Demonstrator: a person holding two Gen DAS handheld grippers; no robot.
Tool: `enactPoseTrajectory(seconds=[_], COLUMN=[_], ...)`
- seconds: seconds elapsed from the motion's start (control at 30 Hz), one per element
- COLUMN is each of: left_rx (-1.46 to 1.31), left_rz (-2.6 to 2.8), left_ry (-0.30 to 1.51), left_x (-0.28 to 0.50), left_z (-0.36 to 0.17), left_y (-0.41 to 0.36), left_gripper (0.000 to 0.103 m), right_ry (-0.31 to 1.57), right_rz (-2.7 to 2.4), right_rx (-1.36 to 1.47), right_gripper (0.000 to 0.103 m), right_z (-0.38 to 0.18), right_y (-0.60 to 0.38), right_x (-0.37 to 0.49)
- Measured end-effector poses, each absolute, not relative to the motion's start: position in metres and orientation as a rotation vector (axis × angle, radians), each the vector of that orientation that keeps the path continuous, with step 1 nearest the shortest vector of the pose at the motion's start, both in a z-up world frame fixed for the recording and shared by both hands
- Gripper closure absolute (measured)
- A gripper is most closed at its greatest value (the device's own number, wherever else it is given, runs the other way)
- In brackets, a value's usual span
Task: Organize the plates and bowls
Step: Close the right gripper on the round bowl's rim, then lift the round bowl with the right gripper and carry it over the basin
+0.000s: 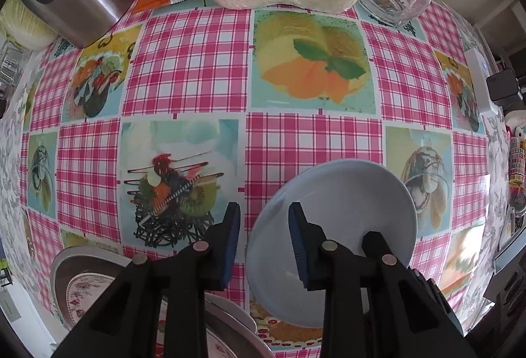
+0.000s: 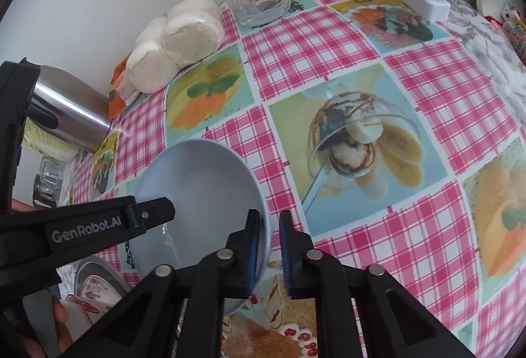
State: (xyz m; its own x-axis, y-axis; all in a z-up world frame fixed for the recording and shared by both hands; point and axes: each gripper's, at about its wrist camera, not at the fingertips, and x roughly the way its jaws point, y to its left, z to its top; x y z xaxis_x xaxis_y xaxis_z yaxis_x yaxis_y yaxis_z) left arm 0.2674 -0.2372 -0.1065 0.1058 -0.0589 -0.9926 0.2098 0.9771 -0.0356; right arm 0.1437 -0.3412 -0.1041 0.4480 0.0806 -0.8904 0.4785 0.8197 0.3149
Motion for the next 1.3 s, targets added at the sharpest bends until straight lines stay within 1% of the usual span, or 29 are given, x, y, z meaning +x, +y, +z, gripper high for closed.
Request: enactPoseTrajectory(seconds=[0.23, 0.4, 0.57, 0.73, 1.3], left_rx=[0.113, 0.120, 0.107, 0.106, 0.095], left_rz=[-0.203, -0.237, -0.272, -0.290, -0.331], left_ry=[1.466, 1.467, 1.475, 1.467, 1.413], left_x=[0.267, 0.262, 0.258, 0.252, 0.244], left_z=[-0.113, -0.113, -0.118, -0.119, -0.116], left_y=[-0.239, -0.245, -0.250, -0.257, -0.260], left_gripper=[0.072, 0.076, 0.083, 0.086, 0.086], right_ry=[1.092, 1.085, 1.082, 1.081, 1.088], right_rz=[-0.270, -0.301, -0.338, -0.356, -0.341], right_rx=[0.570, 0.559, 0.558, 0.580, 0.565], right_gripper=[0.093, 0.094, 0.095, 0.094, 0.094], right_z=[-0.103, -0.099, -0.096, -0.096, -0.093], right_y=[-0.339, -0.346, -0.357, -0.367, -0.367], right_x=[0.145, 0.140, 0.135, 0.130, 0.128])
